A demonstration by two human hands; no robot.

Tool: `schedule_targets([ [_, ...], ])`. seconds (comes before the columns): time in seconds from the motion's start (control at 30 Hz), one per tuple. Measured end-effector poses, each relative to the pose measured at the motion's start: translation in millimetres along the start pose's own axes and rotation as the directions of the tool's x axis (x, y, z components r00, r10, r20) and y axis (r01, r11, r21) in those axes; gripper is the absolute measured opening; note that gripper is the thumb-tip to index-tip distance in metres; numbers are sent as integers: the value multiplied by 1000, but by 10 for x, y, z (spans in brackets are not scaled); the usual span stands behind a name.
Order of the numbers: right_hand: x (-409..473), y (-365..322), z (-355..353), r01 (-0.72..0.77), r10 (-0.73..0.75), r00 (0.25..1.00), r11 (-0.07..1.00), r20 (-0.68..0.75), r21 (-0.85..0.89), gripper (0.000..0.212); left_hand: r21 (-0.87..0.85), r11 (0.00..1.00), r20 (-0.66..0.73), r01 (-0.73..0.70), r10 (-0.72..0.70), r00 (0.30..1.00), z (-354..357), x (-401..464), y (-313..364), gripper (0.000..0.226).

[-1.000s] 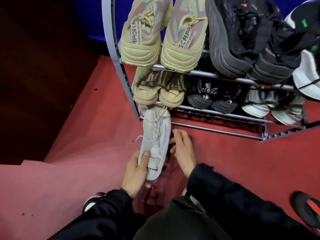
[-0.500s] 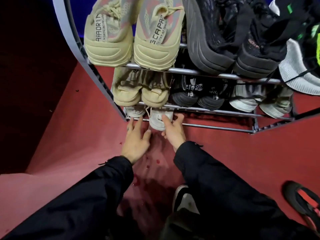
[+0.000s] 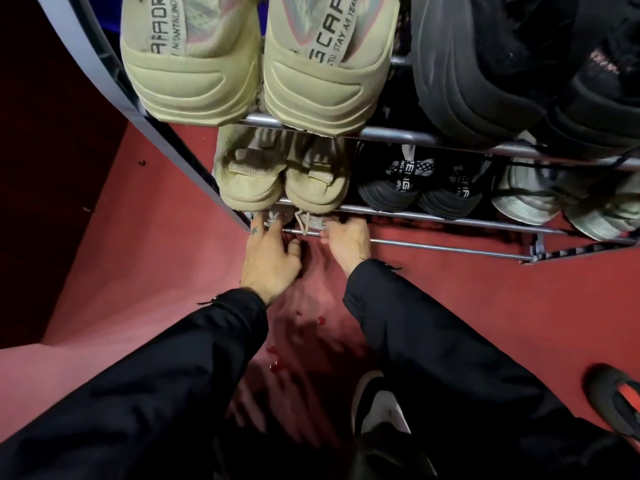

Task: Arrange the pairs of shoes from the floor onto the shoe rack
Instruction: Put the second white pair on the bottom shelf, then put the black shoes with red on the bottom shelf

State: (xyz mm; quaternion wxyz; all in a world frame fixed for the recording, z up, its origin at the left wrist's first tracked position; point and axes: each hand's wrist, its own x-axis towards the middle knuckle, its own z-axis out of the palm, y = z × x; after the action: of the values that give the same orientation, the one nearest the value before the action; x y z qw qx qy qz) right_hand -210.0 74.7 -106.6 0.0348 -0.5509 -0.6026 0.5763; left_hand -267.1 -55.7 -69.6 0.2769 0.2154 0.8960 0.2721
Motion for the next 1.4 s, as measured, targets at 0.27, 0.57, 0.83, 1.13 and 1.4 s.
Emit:
schedule_targets([
  [0.27,-56,27,-72,96,-96,995,995,-20,10,24,55,998,48,-21,19,999,5,-91,-6,66],
  [0.57,-716,198,-855,130,-138,981,990,139,61,26,-34,992,55,-121,122,991,73,-581,593,47],
  [0.83,-1474,849,-1859,86,-89,996,985,9,151,17,-109,964,282,-244,265,922,662,-1239,1081,36],
  [1.13,-2171,2680,-3043,-357,261,731,934,-630,-27,60,-120,918,517,-379,384,765,1324,-1702,1373,30],
  [1.4,-2216,3171,-3099,-236,383,795,909,-470,343,22,-115,950,676,-289,288,678,1726,-1883,1278,11],
])
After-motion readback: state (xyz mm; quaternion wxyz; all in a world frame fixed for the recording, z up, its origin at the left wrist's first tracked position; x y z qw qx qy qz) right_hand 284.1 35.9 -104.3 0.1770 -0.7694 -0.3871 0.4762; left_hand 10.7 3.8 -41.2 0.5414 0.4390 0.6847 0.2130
